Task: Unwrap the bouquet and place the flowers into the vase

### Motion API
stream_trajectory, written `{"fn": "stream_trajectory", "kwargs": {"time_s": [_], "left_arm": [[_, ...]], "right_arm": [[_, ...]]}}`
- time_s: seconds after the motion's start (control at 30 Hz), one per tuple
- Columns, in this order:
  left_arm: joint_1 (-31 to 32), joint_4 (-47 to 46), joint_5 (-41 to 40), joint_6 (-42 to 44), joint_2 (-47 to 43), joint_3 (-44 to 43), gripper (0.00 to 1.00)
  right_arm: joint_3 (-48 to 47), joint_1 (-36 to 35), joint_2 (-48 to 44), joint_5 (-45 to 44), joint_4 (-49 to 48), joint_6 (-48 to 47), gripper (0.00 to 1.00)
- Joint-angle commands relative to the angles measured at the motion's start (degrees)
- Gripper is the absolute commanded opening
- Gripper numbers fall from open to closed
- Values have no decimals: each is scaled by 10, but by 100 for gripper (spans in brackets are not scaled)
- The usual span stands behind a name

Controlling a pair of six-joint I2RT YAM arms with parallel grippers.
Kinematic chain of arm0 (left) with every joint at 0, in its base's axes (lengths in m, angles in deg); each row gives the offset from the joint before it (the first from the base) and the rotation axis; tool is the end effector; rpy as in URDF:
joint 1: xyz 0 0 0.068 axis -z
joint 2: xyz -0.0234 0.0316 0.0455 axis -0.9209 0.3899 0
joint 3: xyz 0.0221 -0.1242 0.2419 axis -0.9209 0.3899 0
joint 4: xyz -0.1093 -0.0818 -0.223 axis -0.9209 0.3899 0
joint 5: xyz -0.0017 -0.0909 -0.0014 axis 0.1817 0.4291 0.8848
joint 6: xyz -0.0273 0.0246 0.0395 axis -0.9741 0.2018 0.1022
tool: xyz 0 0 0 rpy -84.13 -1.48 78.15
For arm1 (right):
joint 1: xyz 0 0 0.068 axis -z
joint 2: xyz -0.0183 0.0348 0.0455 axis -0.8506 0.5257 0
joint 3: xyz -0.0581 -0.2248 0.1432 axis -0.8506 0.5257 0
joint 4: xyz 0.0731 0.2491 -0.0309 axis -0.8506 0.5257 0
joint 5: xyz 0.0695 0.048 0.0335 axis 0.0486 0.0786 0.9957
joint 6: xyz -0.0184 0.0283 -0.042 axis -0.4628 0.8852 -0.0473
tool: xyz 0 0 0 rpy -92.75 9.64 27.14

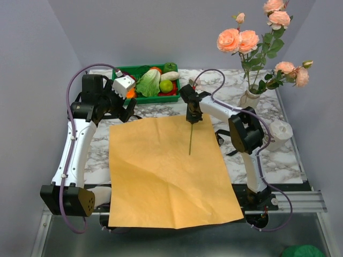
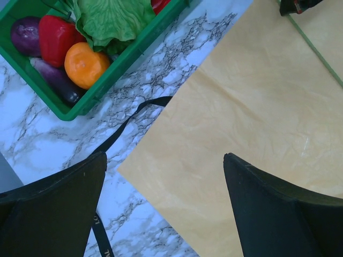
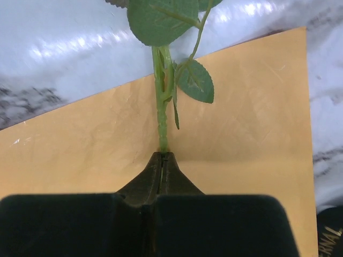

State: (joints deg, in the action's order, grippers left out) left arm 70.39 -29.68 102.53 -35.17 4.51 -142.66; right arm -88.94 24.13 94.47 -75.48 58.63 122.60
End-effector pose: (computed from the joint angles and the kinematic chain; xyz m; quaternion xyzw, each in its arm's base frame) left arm 0.2503 -0.0298 0.3822 0.3143 0.8317 -0.1121 0.4438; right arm 0.3897 0.2523 0.1674 0.0553 0.9728 -0.0092 0.2246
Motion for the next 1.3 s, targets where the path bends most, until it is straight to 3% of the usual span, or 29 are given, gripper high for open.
{"fn": "stream_trajectory", "kwargs": {"time_s": [0.0, 0.2, 0.3, 0.37, 0.8, 1.07, 1.2, 1.27], "left_arm": [[-4, 11, 13, 1, -22, -4, 99], [-4, 7, 14, 0, -36, 8, 99], [-4, 7, 14, 0, -37, 12, 99], [-4, 6, 14, 0, -37, 14, 99], [-4, 4, -2, 14, -31, 21, 99], [-4, 1, 2, 13, -24, 20, 99], [-4, 2, 2, 13, -23, 18, 99], [-4, 3, 0, 12, -25, 18, 99]], "right_arm": [[102, -20, -78, -35, -30, -9, 1], [188, -34, -141, -61, -69, -24, 4], [203, -33, -154, -70, -80, -30, 32], [192, -33, -144, -82, -78, -41, 36], [62, -3, -44, -72, -40, -82, 39], [55, 3, -21, -58, -14, -58, 36], [61, 3, -20, -51, -19, -57, 29], [60, 2, -23, -50, -21, -57, 18]]}}
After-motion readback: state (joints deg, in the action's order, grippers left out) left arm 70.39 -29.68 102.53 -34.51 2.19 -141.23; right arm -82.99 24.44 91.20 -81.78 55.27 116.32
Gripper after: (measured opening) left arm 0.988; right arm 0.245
